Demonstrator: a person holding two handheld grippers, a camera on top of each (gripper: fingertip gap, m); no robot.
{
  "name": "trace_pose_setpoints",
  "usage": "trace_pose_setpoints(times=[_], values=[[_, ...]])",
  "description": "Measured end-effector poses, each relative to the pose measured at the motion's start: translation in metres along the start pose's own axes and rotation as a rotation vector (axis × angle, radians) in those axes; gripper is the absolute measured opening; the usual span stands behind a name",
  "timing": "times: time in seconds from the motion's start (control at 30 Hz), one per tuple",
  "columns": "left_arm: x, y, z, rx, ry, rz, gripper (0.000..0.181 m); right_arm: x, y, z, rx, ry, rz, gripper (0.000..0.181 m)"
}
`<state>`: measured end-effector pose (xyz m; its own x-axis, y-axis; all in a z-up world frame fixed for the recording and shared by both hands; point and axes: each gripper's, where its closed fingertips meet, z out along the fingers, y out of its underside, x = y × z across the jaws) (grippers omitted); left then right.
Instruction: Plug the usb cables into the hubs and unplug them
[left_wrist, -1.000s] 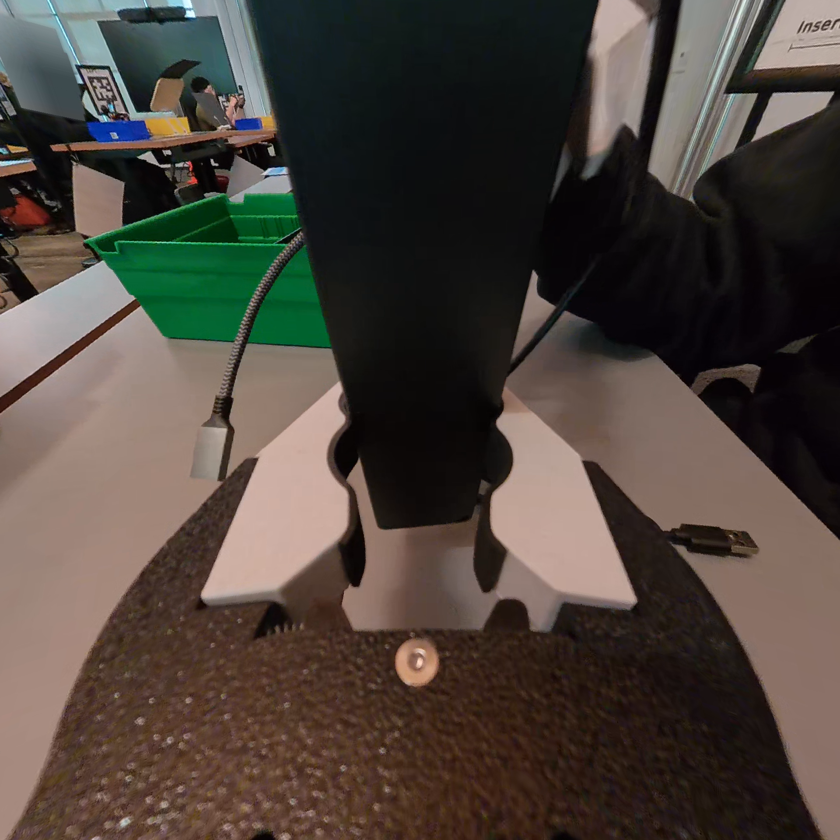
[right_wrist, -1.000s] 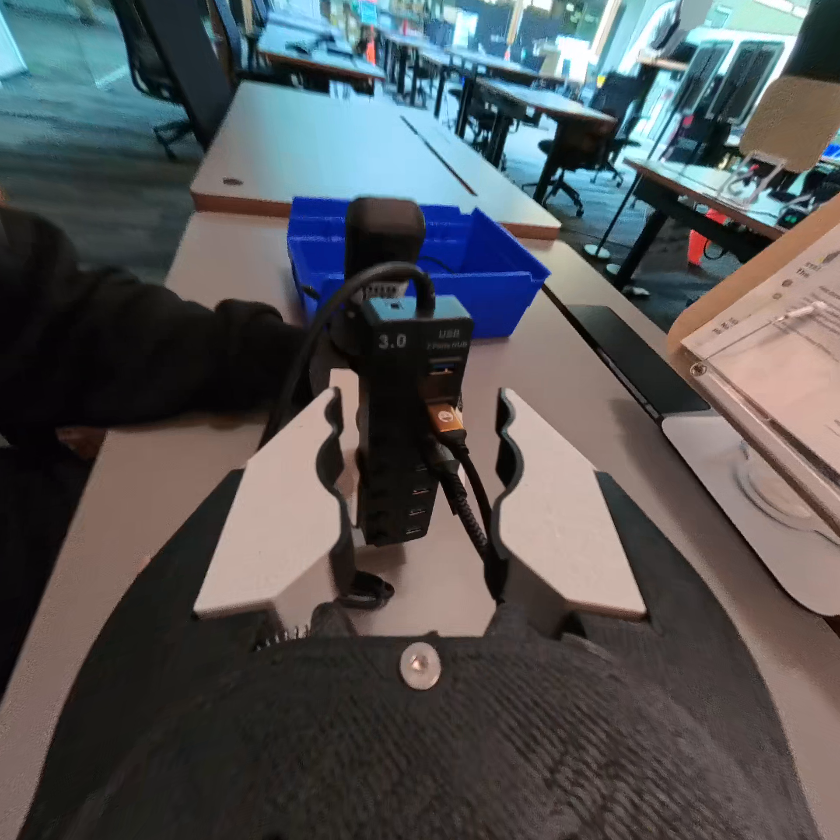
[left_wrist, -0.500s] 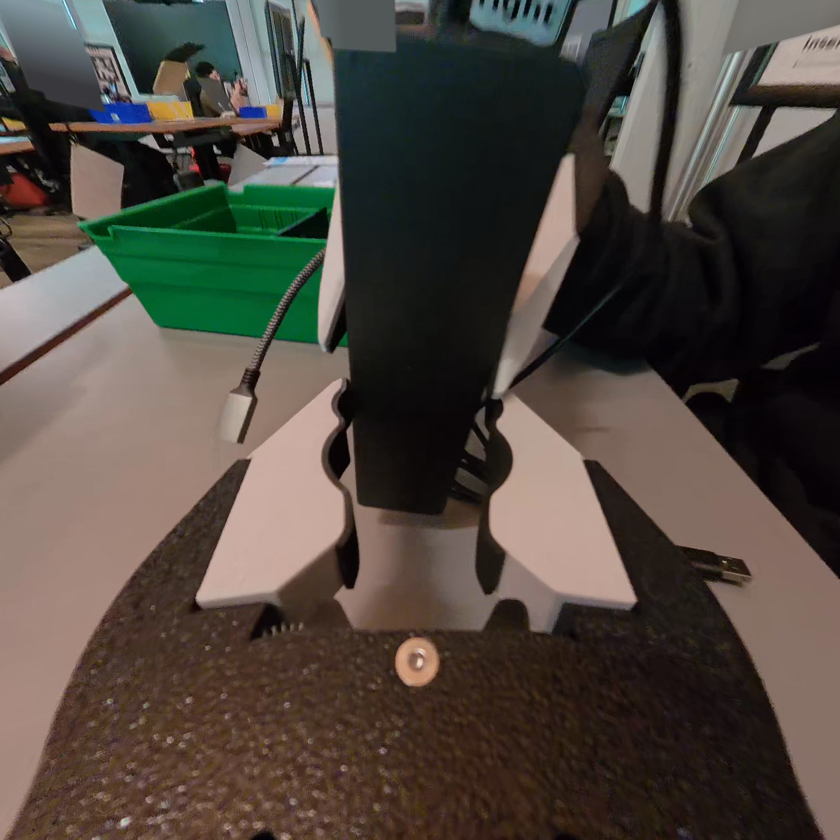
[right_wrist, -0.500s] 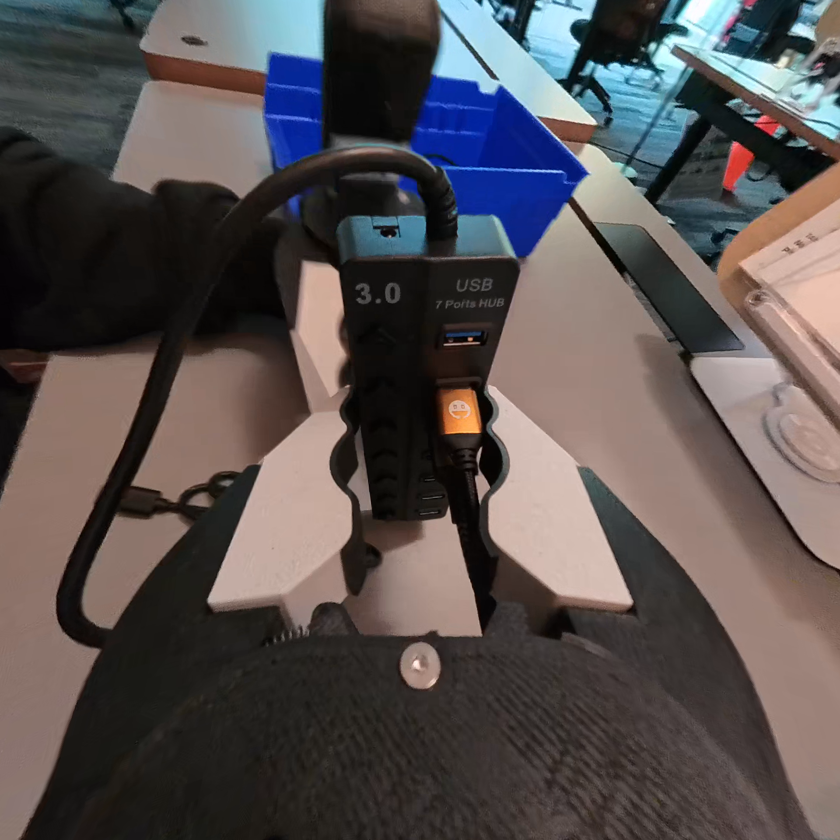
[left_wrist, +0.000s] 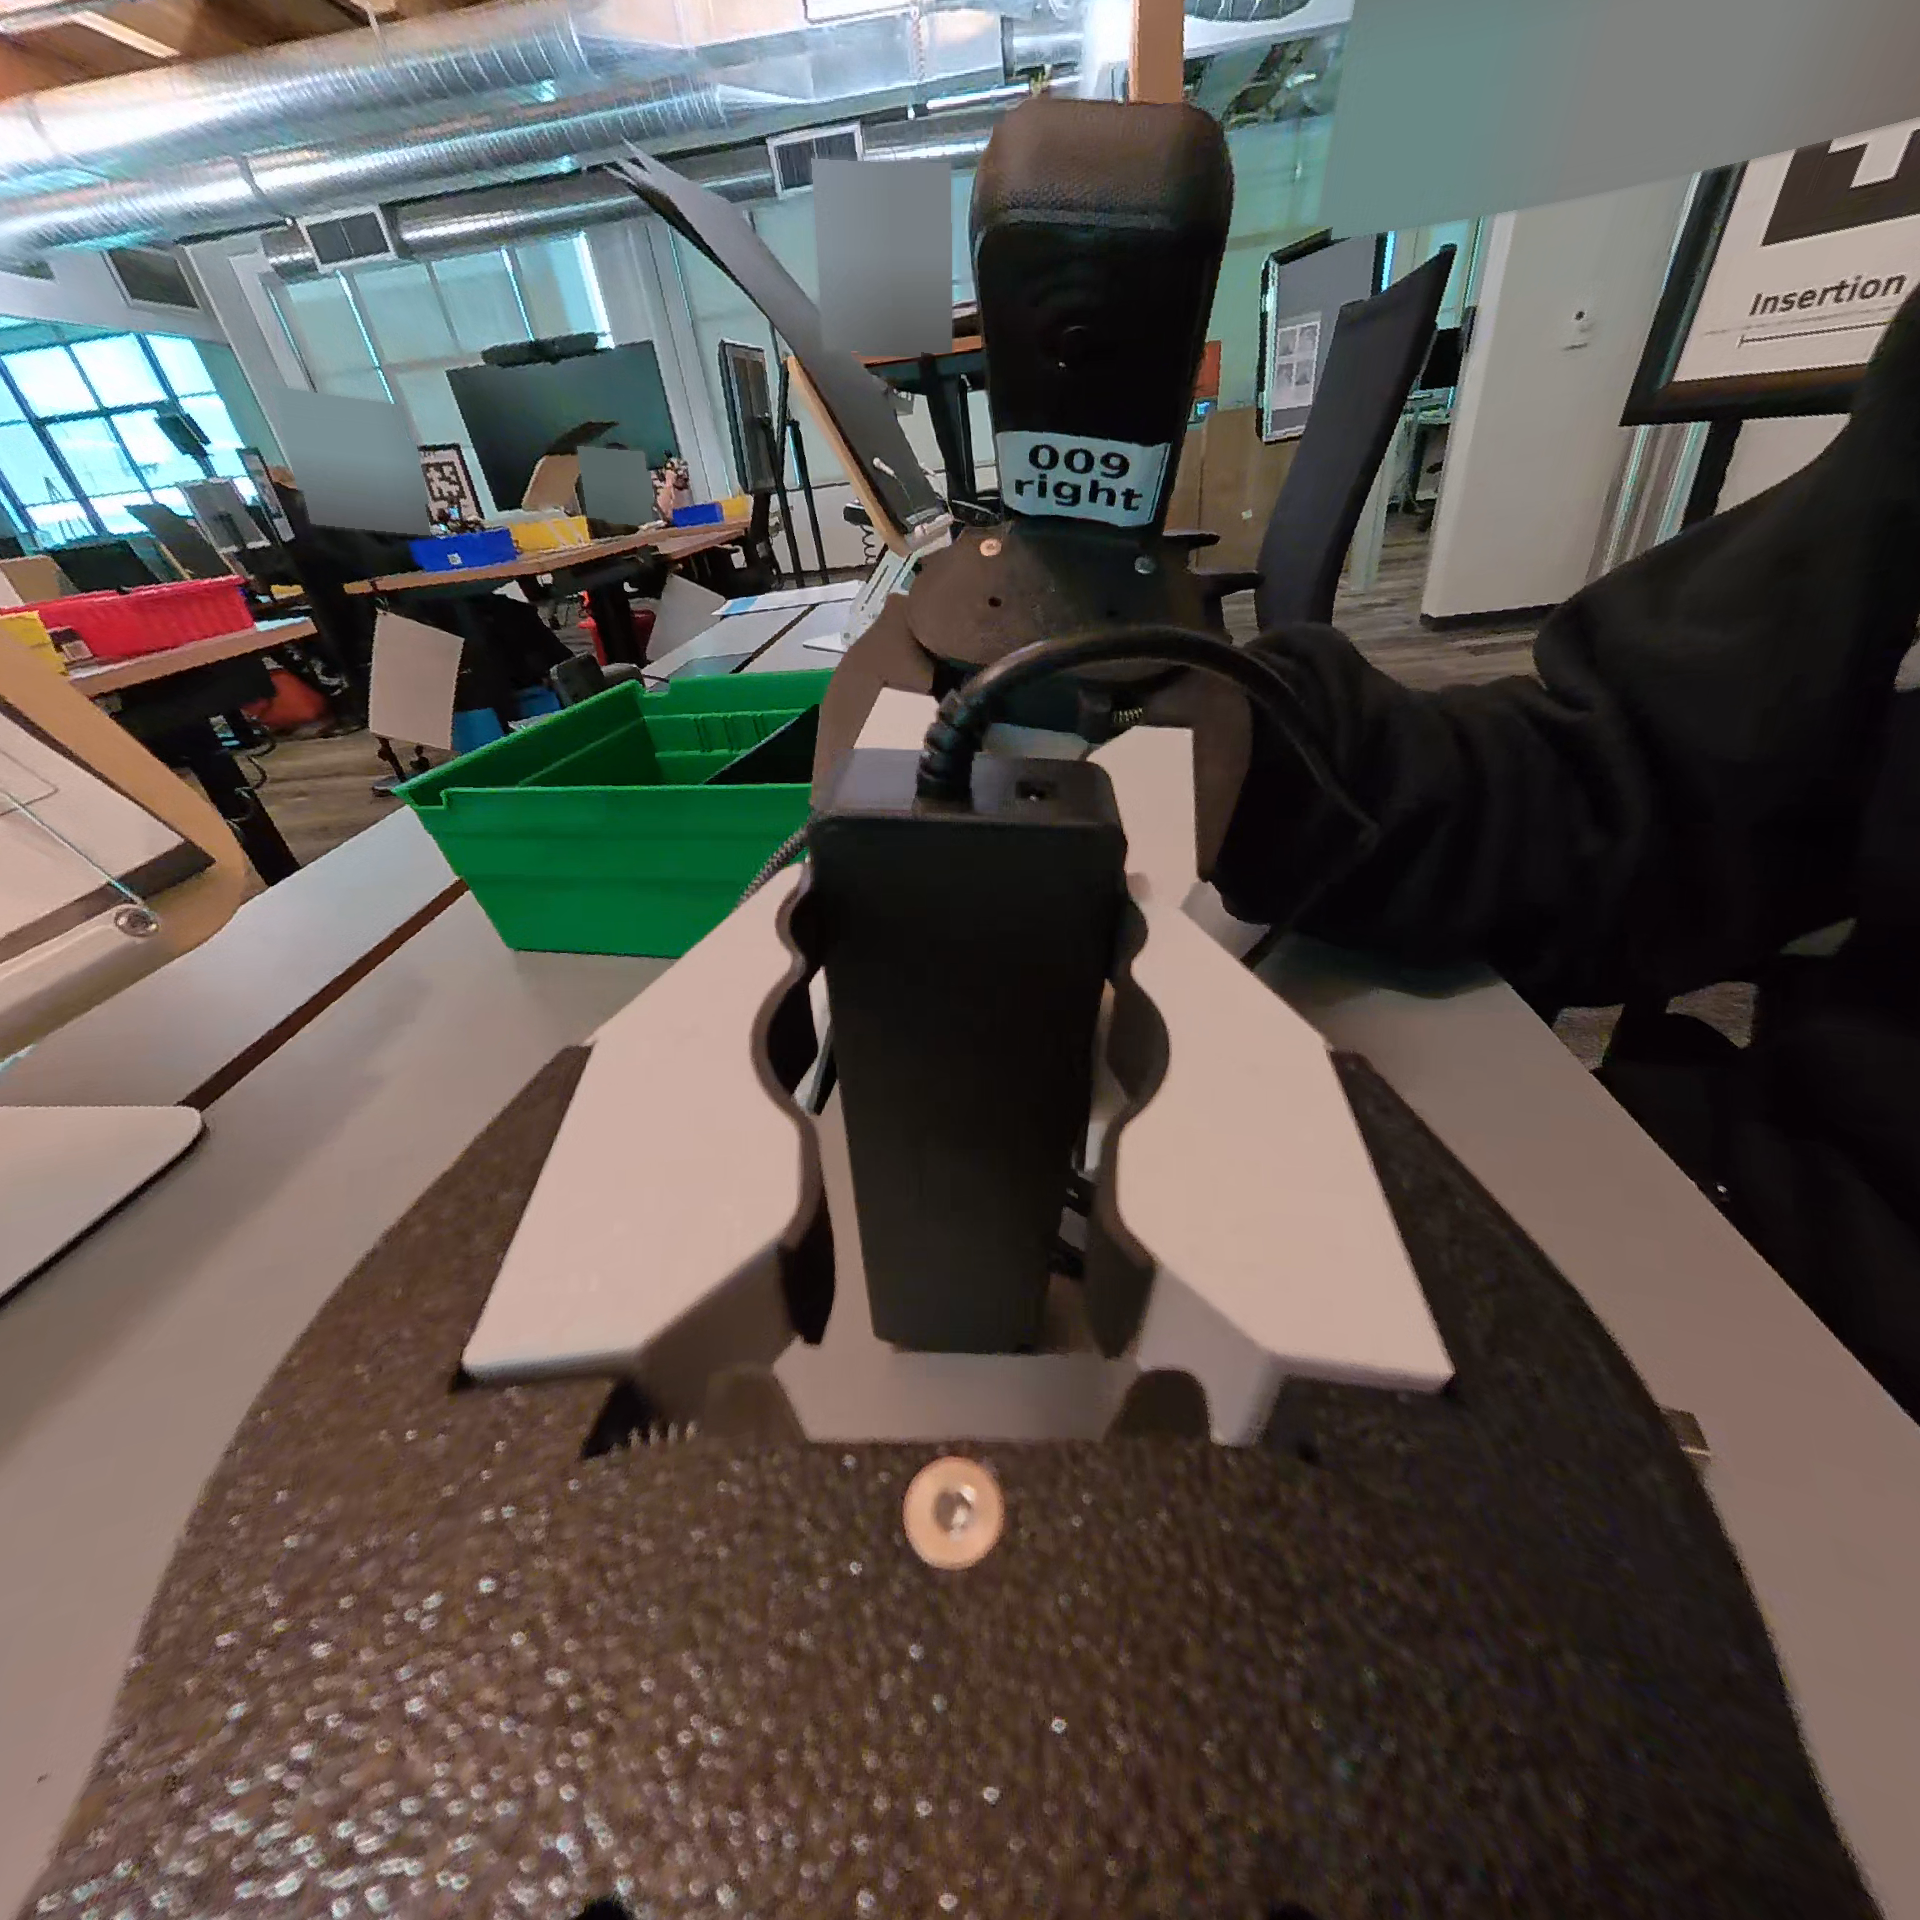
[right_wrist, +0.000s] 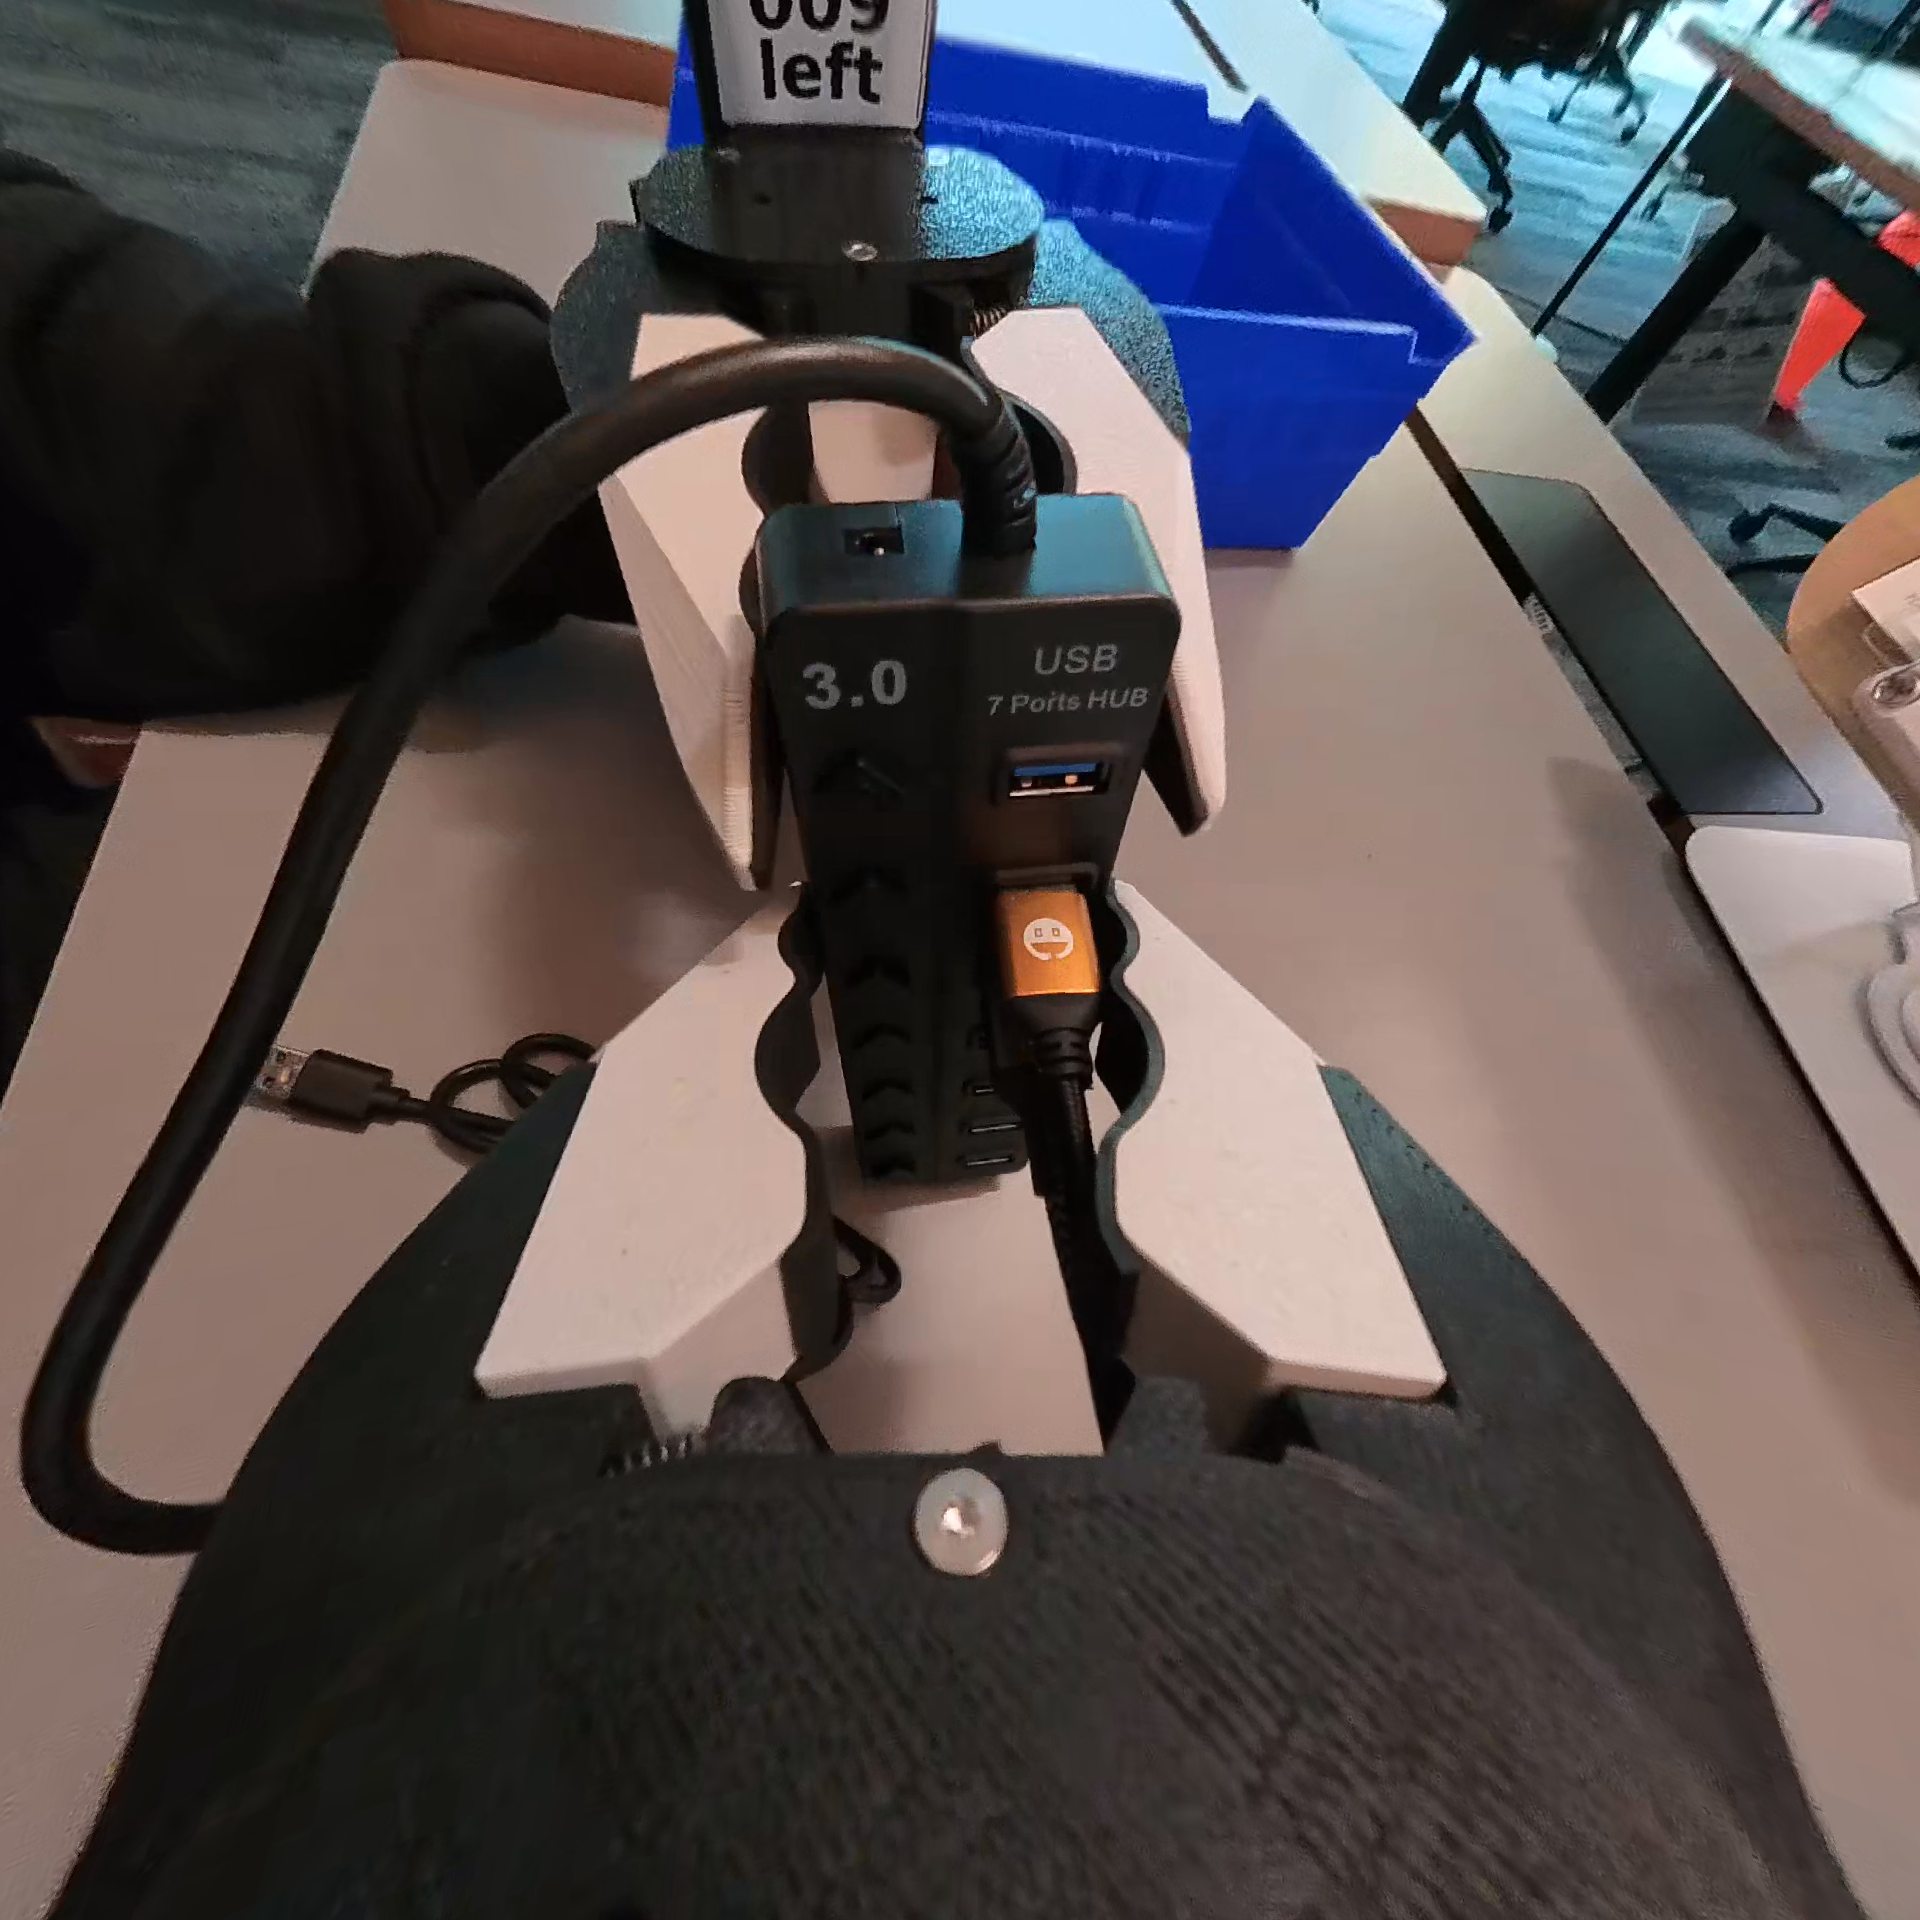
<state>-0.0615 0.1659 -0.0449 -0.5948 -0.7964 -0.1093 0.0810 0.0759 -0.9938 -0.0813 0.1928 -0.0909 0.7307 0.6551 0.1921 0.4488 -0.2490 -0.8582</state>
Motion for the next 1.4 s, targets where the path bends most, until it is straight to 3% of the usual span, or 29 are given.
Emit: trace_pose_setpoints(times=[0.17, 0.23, 0.37, 0.4, 0.43, 0.47, 0.63, 0.8, 0.93, 1.0, 1.07, 1.1, 1.17, 1.4], values=[[-0.001, -0.020, -0.003, 0.055, -0.041, 0.047, 0.052, 0.008, -0.021, -0.003, 0.153, 0.080, -0.014, 0.064], [-0.004, -0.028, -0.008, 0.082, -0.063, 0.058, 0.052, 0.019, -0.022, -0.006, 0.153, 0.152, -0.024, 0.082], [-0.028, -0.041, -0.030, 0.126, -0.210, 0.071, 0.052, 0.033, -0.057, -0.040, 0.315, 0.324, -0.124, 0.099], [-0.036, -0.043, -0.037, 0.132, -0.265, 0.076, 0.052, 0.025, -0.065, -0.048, 0.370, 0.298, -0.140, 0.087], [-0.043, -0.047, -0.045, 0.146, -0.306, 0.075, 0.052, 0.010, -0.066, -0.048, 0.385, 0.201, -0.149, 0.063], [-0.048, -0.051, -0.052, 0.169, -0.336, 0.071, 0.052, -0.002, -0.061, -0.043, 0.370, 0.105, -0.129, 0.059], [-0.048, -0.069, -0.064, 0.240, -0.348, 0.086, 0.052, 0.004, -0.032, -0.005, 0.286, 0.009, 0.127, 0.052], [-0.031, -0.064, -0.044, 0.199, -0.244, 0.080, 0.052, 0.013, -0.009, 0.027, 0.248, 0.032, 0.234, 0.067], [-0.019, -0.062, -0.028, 0.178, -0.194, 0.075, 0.052, 0.000, -0.023, 0.037, 0.376, -0.022, 0.255, 0.077], [-0.014, -0.063, -0.023, 0.180, -0.168, 0.063, 0.052, -0.002, -0.029, 0.040, 0.421, 0.009, 0.196, 0.081], [-0.007, -0.065, -0.018, 0.190, -0.132, 0.045, 0.052, 0.000, -0.034, 0.041, 0.466, 0.077, 0.133, 0.098], [-0.003, -0.065, -0.016, 0.194, -0.110, 0.036, 0.052, -0.002, -0.036, 0.041, 0.484, 0.090, 0.097, 0.094], [0.004, -0.063, -0.011, 0.180, -0.071, 0.033, 0.052, -0.011, -0.037, 0.039, 0.496, 0.068, 0.014, 0.056], [0.004, -0.061, -0.021, 0.155, -0.055, 0.034, 0.052, -0.005, -0.025, 0.038, 0.321, 0.078, 0.009, 0.053]])
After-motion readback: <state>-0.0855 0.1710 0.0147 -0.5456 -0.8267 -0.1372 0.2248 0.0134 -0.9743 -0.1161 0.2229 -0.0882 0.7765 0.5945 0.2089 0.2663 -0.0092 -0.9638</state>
